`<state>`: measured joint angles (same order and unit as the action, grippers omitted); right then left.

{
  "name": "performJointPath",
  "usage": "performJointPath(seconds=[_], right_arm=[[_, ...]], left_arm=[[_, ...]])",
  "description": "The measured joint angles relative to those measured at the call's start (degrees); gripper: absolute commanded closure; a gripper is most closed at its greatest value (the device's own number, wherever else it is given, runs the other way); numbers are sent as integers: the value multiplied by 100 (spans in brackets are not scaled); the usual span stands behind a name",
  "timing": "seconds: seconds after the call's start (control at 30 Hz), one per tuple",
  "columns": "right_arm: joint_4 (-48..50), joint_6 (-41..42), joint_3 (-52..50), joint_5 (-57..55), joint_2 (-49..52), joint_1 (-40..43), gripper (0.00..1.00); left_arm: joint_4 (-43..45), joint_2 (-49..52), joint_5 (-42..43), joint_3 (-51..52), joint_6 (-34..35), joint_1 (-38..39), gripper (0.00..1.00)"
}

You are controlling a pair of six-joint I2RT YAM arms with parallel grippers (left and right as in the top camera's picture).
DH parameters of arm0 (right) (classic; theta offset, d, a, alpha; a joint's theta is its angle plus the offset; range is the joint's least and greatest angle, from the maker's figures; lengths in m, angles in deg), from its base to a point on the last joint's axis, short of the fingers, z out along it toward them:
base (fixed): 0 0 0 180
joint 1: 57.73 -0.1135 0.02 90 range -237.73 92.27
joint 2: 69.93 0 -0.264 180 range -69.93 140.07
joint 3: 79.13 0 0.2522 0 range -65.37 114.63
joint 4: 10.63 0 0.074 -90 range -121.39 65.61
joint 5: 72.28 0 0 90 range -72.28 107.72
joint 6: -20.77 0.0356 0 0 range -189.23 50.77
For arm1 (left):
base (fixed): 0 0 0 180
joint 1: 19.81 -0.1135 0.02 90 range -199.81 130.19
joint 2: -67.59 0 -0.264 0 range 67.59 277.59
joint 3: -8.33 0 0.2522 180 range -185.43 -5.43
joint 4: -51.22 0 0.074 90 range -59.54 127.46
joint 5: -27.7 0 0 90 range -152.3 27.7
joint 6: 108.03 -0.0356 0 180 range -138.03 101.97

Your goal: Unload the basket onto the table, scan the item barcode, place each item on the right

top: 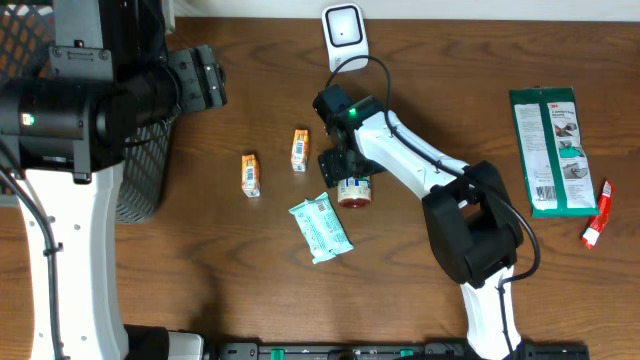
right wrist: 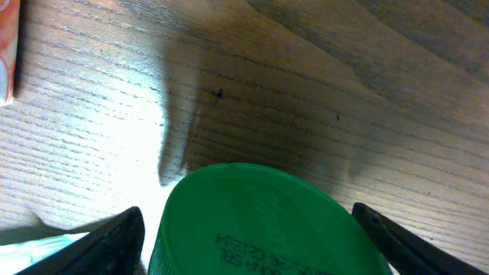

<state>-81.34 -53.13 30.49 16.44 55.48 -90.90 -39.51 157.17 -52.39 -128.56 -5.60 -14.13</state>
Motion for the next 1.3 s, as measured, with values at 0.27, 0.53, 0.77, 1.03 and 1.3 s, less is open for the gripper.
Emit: performJointPath(seconds=[0.27, 0.53, 0.77, 1.03, 1.3], right_arm=[[0, 372, 2, -92, 0, 0, 28], [186, 361, 2, -258, 0, 4, 25], [151, 299, 2, -258, 0, 4, 34], [-356, 114, 260, -240, -101, 4, 48], [-638, 68, 369, -236, -660, 4, 48]], left_arm=[[2, 0, 0, 0, 0, 0, 18], [2, 0, 0, 0, 0, 0, 18], [0, 0, 0, 0, 0, 0, 18], [0, 0, 0, 0, 0, 0, 18], [2, 0, 0, 0, 0, 0, 18]])
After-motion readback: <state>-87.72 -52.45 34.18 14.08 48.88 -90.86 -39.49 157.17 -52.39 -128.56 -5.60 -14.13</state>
